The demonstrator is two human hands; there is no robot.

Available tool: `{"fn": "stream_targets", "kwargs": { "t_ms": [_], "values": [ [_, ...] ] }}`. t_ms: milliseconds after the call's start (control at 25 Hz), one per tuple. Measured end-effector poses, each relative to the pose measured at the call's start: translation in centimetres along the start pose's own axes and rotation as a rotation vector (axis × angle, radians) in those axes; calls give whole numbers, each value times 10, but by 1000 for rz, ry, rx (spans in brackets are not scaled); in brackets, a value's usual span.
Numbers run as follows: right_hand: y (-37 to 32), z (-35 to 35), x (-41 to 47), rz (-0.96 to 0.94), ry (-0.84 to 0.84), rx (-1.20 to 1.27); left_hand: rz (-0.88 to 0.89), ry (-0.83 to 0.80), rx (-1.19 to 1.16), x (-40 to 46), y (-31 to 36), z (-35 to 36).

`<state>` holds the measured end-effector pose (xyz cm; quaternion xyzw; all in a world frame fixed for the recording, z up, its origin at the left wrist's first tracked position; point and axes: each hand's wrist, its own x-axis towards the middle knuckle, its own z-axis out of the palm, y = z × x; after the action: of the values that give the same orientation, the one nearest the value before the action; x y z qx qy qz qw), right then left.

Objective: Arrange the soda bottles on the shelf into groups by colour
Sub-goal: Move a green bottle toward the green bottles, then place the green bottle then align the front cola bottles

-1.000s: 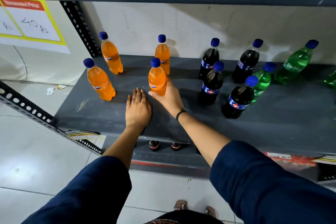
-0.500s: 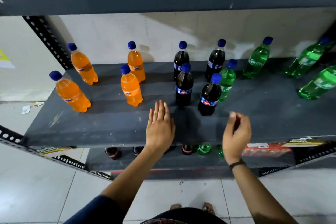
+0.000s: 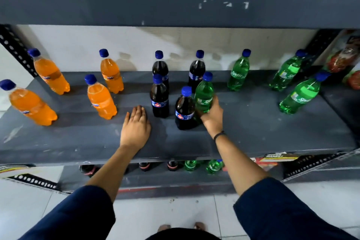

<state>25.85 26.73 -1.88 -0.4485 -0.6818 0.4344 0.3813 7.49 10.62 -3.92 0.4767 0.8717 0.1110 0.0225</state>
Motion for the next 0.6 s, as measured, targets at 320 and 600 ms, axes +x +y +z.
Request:
{"fn": "stream_targets", "kwargs": {
  "t_ms": [320,600],
  "values": [
    [47,-109,30,1,259,-102,-19,21,7,-1,4,-1],
    [47,-111,13,-18,264,-15,-24,21,-10,-2,3,0]
  ]
}}
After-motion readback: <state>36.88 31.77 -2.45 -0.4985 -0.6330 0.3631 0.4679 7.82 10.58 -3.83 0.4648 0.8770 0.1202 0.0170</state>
